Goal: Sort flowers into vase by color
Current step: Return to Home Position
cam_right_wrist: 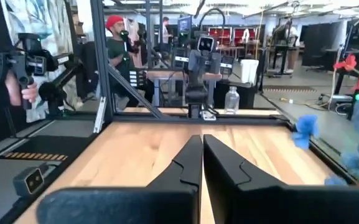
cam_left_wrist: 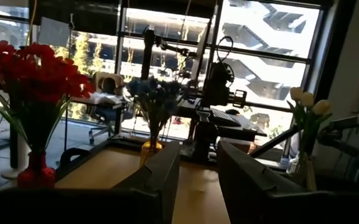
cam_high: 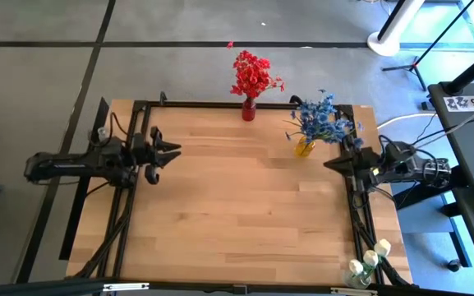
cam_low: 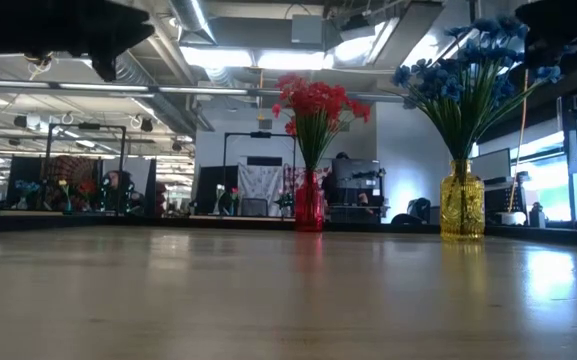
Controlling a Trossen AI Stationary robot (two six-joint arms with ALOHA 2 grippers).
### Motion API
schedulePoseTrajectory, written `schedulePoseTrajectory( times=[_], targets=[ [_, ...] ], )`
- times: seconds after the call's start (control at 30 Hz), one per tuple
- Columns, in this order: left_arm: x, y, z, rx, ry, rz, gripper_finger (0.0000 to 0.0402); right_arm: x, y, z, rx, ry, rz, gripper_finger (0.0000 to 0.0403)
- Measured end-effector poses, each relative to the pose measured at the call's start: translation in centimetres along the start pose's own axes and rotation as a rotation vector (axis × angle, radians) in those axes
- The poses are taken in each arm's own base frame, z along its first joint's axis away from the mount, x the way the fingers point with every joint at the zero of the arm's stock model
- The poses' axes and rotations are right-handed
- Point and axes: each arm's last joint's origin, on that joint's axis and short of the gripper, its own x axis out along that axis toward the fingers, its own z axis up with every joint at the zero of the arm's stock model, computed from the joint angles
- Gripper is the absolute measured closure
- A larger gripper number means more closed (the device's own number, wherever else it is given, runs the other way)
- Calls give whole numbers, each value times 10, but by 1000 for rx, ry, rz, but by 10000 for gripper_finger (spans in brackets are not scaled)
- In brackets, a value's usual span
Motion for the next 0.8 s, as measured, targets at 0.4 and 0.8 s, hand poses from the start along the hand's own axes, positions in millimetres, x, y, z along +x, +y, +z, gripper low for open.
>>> schedulePoseTrajectory(
  times=[0.4,0.8],
  targets=[
    [-25,8,-35,38,-77,77,298,2,0,-8,9,25,-13,386],
    [-25,12,-60,39,118,99,298,33,1,-81,240,14,13,386]
  ],
)
